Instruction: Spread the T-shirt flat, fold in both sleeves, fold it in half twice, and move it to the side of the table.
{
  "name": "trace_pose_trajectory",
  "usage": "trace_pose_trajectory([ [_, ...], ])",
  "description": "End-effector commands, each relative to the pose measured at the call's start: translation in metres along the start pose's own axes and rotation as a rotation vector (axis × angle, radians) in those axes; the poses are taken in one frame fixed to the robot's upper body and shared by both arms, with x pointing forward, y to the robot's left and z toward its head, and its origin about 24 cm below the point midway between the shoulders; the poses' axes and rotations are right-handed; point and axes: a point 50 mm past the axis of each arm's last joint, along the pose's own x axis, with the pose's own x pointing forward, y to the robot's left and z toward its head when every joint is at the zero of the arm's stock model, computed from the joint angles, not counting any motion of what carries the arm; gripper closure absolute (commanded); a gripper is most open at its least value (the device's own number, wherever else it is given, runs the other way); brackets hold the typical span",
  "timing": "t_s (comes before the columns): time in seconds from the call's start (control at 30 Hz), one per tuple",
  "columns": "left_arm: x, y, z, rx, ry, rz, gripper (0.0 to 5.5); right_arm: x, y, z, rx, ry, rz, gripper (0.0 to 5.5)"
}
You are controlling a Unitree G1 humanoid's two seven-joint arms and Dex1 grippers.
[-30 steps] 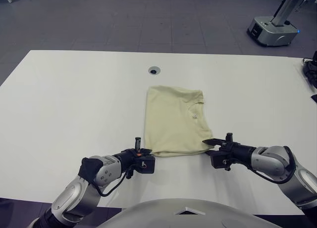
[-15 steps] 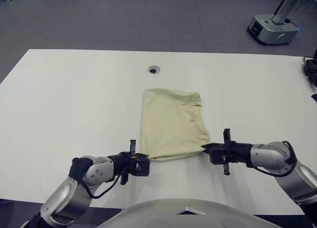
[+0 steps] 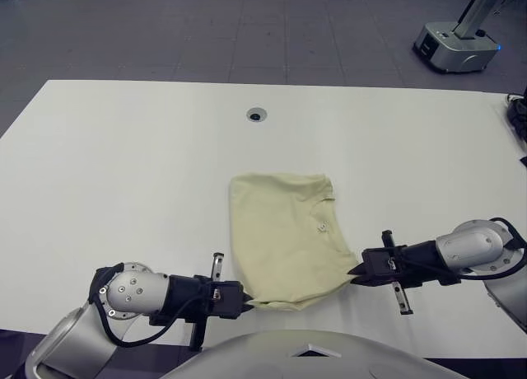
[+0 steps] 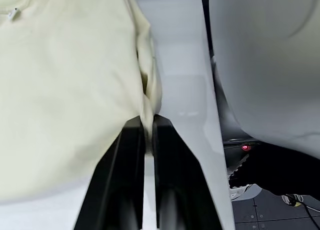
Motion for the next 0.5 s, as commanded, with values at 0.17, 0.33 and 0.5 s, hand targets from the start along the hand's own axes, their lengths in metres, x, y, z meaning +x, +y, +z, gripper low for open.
trace_pose_trajectory([
  [0.17, -0.036, 0.036, 0.021, 0.014, -0.088, 0.060, 5.44, -0.038, -0.034, 0.017, 0.033, -0.035, -0.044, 5.41],
  [0.33, -0.060, 0.063, 0.035, 0.068, -0.082, 0.076, 5.44, -0.054, -0.073, 0.039, -0.048, -0.044, -0.091, 5.41],
  [0.5, -0.078, 0.091, 0.038, 0.108, -0.036, 0.118, 5.44, -0.061, -0.105, 0.051, -0.083, -0.033, -0.124, 5.41],
])
